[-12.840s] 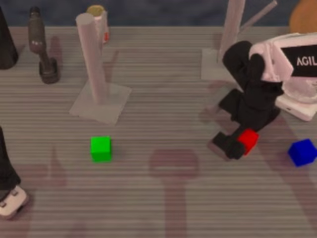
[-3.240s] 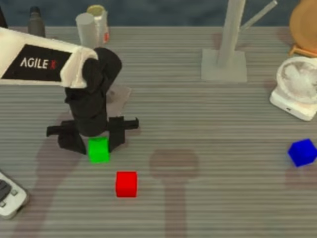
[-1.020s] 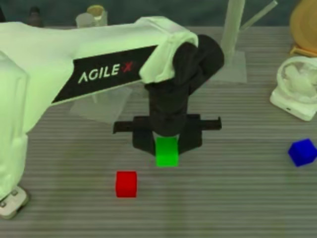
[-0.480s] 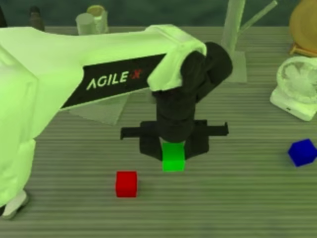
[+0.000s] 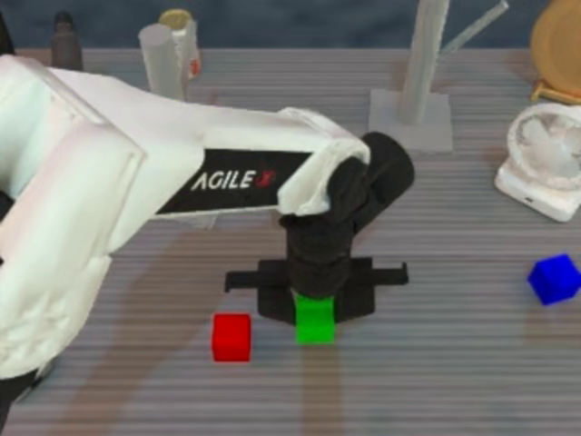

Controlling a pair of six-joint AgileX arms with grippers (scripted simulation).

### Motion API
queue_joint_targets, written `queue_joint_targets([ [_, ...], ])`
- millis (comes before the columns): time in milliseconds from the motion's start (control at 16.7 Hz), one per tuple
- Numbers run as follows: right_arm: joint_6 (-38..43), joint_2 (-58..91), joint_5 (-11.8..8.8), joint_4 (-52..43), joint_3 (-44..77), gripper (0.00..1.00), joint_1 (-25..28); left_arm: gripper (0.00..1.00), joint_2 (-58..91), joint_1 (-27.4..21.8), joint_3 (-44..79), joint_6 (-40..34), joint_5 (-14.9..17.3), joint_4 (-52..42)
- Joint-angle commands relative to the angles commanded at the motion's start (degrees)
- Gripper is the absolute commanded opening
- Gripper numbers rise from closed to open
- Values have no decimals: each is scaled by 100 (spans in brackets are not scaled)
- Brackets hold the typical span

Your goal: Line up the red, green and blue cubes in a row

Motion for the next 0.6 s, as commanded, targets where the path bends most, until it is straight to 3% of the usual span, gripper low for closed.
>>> queue_joint_targets([
  [120,0,0,0,0,0,100,0,0,0,0,0,0,0,0],
  [600,0,0,0,0,0,100,0,60,0,0,0,0,0,0],
])
